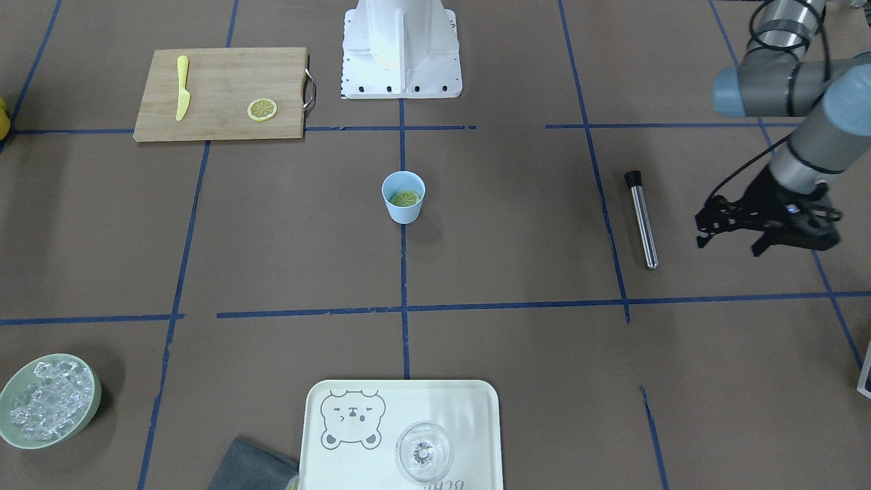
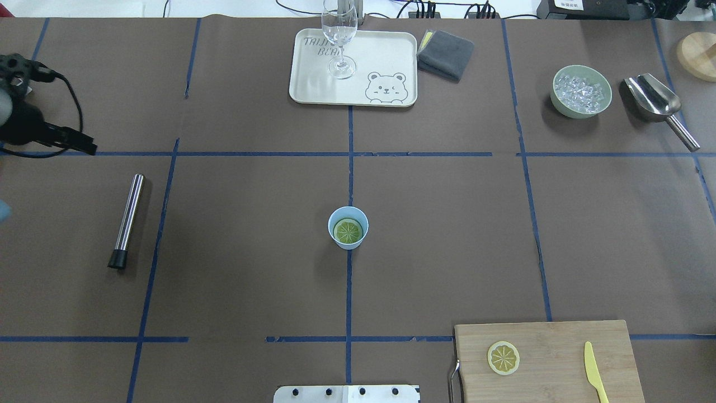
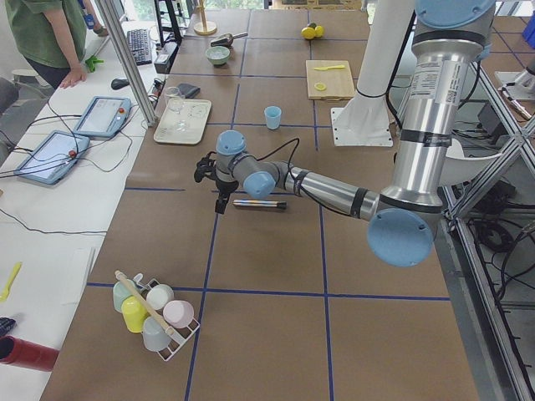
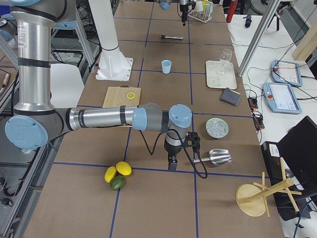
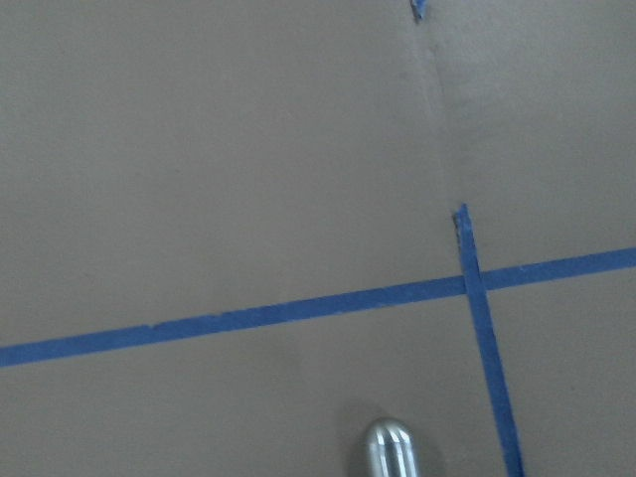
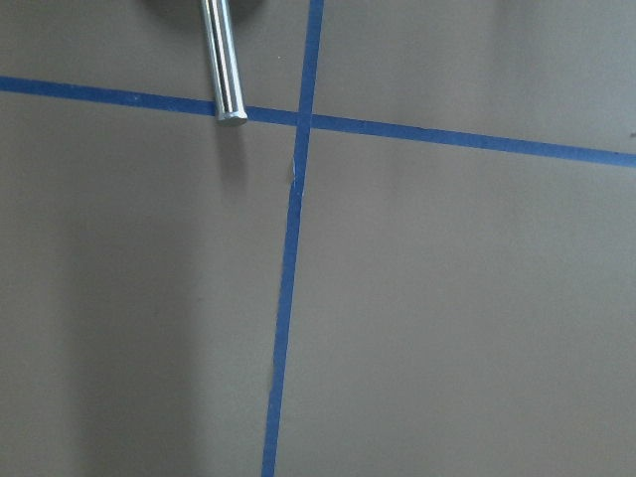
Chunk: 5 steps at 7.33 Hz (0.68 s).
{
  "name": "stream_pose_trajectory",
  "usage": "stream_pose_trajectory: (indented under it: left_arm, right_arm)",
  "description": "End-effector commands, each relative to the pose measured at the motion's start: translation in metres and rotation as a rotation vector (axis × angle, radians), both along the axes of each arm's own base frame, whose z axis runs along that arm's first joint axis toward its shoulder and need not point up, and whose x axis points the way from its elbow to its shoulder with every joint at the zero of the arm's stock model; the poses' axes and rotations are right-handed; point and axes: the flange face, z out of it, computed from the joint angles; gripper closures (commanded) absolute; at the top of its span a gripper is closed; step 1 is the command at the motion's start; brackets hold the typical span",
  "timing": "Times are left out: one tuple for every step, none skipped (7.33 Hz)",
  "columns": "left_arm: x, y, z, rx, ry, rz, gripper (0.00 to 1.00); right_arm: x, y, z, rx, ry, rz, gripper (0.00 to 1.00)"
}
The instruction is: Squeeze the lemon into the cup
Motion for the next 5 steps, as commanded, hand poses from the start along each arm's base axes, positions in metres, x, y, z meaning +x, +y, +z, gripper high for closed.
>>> stream_pose_trajectory:
  left_arm:
    - [-0.158, -0.009, 0.043, 0.082, -0.158, 0.095, 0.0]
    - [-0.209, 0.0, 0.065, 0.042, -0.183, 0.097, 0.0]
    - [-0.243, 0.025, 0.093, -0.101, -0.124, 0.049, 0.0]
    - [-0.248, 0.036, 0.105, -0.134, -0.082, 0.048, 0.0]
    - [-0.271, 0.051, 0.103, -0.129, -0.077, 0.003, 0.0]
  right_arm:
    - [-0.001, -0.003, -0.002, 0.004, 0.0, -0.002, 0.0]
    - [0.0, -0.003, -0.003, 0.006, -0.002, 0.0, 0.0]
    - [0.0, -0.003, -0.003, 0.006, -0.002, 0.0, 0.0]
    - [0.0, -0.003, -0.003, 0.006, -0.002, 0.0, 0.0]
    - [-0.001, -0.004, -0.003, 0.007, -0.002, -0.001, 0.0]
